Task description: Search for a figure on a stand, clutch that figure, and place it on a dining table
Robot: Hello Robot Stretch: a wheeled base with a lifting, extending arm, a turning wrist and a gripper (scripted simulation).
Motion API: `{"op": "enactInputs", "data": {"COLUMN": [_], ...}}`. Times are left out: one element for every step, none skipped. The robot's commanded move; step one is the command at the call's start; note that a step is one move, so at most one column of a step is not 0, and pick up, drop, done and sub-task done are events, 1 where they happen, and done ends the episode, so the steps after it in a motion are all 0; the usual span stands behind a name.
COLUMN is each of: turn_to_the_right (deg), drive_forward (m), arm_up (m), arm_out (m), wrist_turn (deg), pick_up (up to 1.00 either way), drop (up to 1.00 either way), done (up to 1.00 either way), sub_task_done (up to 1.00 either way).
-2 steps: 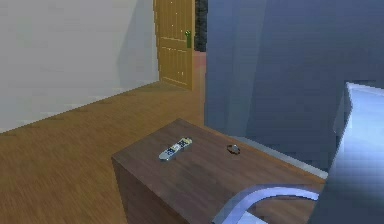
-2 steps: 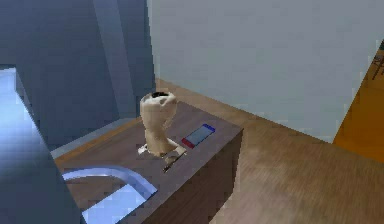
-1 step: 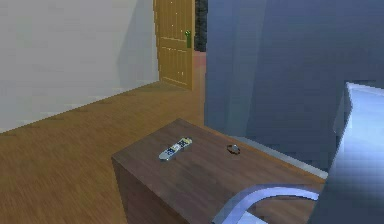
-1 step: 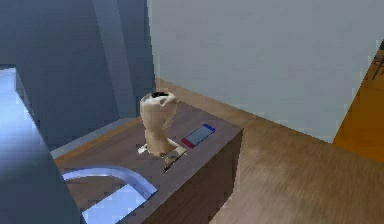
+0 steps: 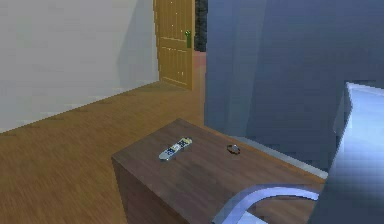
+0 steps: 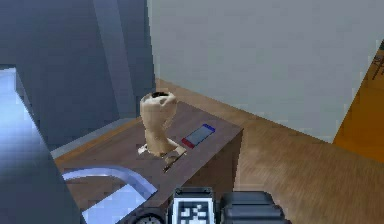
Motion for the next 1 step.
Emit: {"op": "enactInputs", "data": {"turn_to_the_right": [0.0], "drive_forward": [0.00], "arm_up": [0.00], "arm_out": [0.34], "wrist_turn": [0.0], "pick_up": [0.00], "drop": [0.00], "done": [0.00], "sub_task_done": [0.00]}}
